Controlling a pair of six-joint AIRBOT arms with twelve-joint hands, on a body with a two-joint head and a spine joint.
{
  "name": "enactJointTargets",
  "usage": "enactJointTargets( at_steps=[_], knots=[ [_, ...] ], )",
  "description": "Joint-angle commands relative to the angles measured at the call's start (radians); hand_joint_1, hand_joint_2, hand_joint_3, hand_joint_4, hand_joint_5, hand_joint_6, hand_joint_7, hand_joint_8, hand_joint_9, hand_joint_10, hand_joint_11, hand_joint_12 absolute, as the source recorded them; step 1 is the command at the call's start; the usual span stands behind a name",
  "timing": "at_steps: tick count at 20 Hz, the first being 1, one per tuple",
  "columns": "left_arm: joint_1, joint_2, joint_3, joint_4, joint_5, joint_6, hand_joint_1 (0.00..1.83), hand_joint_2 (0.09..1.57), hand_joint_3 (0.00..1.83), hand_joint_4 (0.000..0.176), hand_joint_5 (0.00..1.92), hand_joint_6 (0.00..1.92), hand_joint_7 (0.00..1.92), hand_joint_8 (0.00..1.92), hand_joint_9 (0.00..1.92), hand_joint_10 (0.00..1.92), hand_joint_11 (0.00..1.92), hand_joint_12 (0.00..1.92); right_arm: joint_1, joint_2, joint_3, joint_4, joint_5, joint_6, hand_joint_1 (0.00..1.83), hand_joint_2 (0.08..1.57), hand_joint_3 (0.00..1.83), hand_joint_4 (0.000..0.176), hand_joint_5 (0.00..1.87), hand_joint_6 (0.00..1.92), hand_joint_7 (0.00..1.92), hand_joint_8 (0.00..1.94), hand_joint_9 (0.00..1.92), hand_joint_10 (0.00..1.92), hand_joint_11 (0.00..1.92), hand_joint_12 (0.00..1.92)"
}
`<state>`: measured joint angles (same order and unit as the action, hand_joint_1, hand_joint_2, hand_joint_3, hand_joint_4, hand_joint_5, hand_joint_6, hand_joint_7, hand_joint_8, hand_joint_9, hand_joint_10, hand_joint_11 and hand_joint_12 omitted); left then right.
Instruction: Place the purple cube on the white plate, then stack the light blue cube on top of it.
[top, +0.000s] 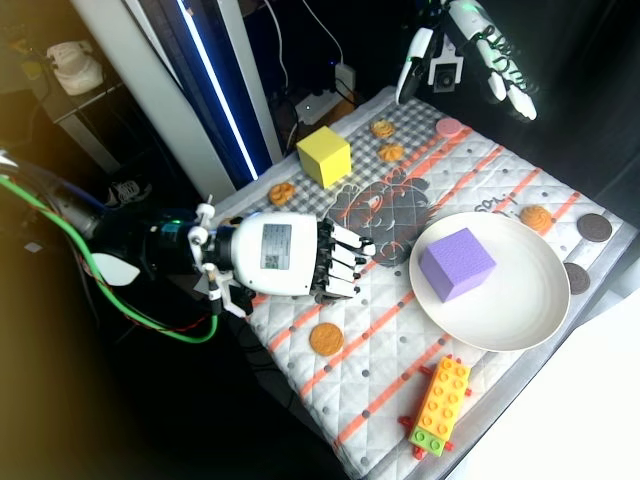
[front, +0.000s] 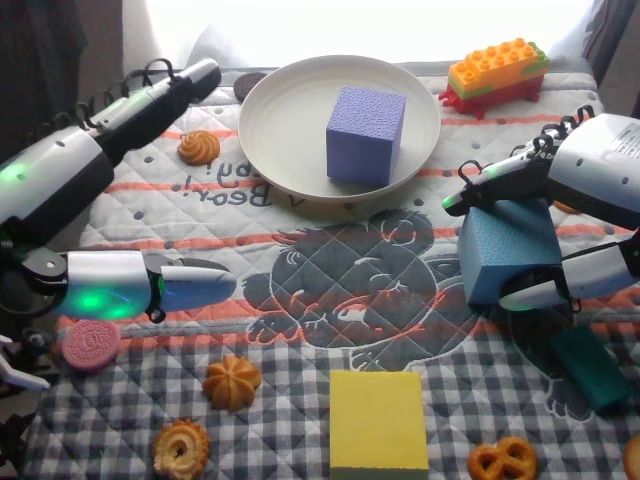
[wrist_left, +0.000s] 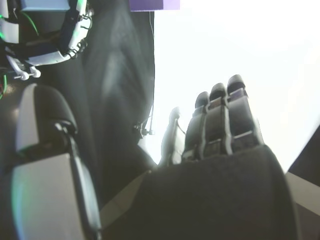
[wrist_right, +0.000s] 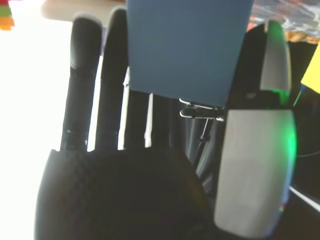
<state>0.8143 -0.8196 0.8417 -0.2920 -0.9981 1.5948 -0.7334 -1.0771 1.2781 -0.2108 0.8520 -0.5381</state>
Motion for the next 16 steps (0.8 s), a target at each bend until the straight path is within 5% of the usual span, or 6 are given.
enactJointTargets(
  at_steps=[1, 4, 7, 10, 14, 16],
  knots=[
    [-0.010, 0.002, 0.007, 0.010, -0.112, -0.007, 0.88, 0.80, 0.00, 0.176, 0.03, 0.01, 0.00, 0.00, 0.00, 0.00, 0.00, 0.00, 0.021, 0.001, 0.007, 0.010, 0.087, -0.003, 1.35, 1.10, 0.00, 0.000, 0.90, 1.17, 1.15, 0.81, 0.88, 1.04, 0.31, 1.43],
    [-0.006, 0.001, 0.007, 0.009, -0.113, -0.007, 0.88, 0.80, 0.00, 0.176, 0.04, 0.01, 0.00, 0.00, 0.00, 0.00, 0.00, 0.00, 0.079, 0.001, 0.020, -0.003, 0.101, -0.003, 1.23, 1.13, 0.00, 0.000, 0.92, 1.02, 0.99, 1.09, 0.82, 1.21, 0.64, 1.57],
    [-0.003, -0.004, 0.007, 0.009, -0.112, -0.007, 0.87, 0.80, 0.00, 0.176, 0.05, 0.01, 0.00, 0.00, 0.00, 0.00, 0.00, 0.00, 0.160, -0.013, 0.053, -0.010, 0.101, -0.003, 1.22, 1.10, 0.00, 0.032, 0.96, 1.04, 1.05, 0.89, 0.83, 0.93, 0.59, 1.49],
    [-0.001, -0.008, 0.010, 0.007, -0.107, -0.007, 0.84, 0.81, 0.00, 0.176, 0.04, 0.01, 0.00, 0.00, 0.00, 0.00, 0.00, 0.00, 0.234, -0.049, 0.099, -0.012, 0.095, -0.003, 1.24, 1.08, 0.00, 0.000, 0.95, 1.05, 1.15, 0.73, 1.04, 0.70, 0.85, 1.16],
    [-0.001, -0.012, 0.013, 0.008, -0.099, -0.007, 0.87, 0.81, 0.00, 0.176, 0.04, 0.00, 0.00, 0.00, 0.00, 0.00, 0.00, 0.00, 0.342, -0.117, 0.174, -0.011, 0.039, -0.003, 1.24, 1.07, 0.00, 0.036, 1.04, 0.89, 1.10, 0.85, 1.00, 0.88, 0.83, 1.33],
    [-0.002, -0.016, 0.018, 0.008, -0.093, -0.007, 0.86, 0.82, 0.00, 0.176, 0.04, 0.00, 0.00, 0.00, 0.00, 0.00, 0.00, 0.00, 0.383, -0.147, 0.198, -0.011, 0.018, -0.003, 1.24, 1.06, 0.00, 0.017, 1.03, 0.92, 1.15, 0.74, 1.07, 0.86, 0.96, 1.29]
  ],
)
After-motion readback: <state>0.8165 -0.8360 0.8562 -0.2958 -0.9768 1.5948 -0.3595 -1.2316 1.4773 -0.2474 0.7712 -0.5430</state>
